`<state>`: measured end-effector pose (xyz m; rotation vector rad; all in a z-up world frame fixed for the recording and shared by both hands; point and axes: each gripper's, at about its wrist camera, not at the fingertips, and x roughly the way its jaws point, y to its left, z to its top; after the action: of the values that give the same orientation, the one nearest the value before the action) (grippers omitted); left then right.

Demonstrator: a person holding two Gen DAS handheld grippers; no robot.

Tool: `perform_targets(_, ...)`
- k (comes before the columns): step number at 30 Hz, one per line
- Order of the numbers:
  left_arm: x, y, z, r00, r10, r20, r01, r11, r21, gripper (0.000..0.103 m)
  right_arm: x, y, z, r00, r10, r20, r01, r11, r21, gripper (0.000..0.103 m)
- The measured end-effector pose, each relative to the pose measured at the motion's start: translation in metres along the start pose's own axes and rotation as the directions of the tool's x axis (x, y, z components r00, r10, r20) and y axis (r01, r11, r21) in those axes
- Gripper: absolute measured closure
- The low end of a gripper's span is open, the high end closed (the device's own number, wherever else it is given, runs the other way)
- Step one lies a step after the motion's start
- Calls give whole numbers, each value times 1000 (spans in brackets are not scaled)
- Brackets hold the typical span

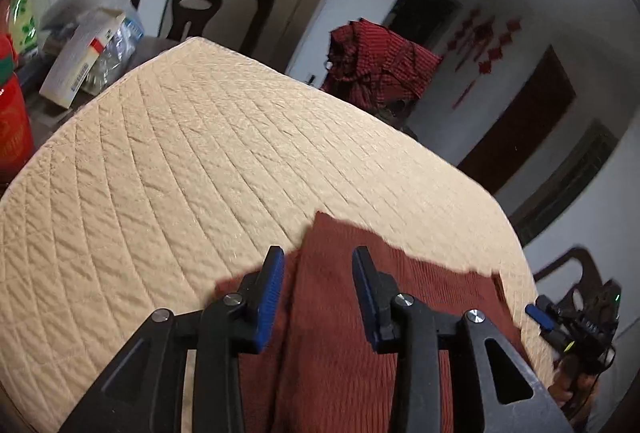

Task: Fold small clothes
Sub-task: 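Open both grippers and release the folded hem onto the sweater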

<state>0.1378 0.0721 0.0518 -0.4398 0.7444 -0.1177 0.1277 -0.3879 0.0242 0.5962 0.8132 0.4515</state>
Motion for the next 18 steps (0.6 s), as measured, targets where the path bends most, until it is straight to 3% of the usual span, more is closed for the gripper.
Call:
perform_targets(7,-17,-25,-47,998,-15,-56,23,988,150,65,-27,22,-58,998,-59,-32,52,982,-181,67)
perform_targets(10,-13,-23,-63,996,40,-82,-23,980,200,66,-25,13,-69,990,-136,-46,124,971,-205,67)
perform_targets(12,-14,-20,-64,996,34,-81,-18,982,187,65,-23,4,-70,979,-200,-41,188,962,-195,84)
perform_targets(18,-30,-36,-67,996,58,-62,-43,976,213,65,-39,23,-73,980,-197,13,195,951,-241,86)
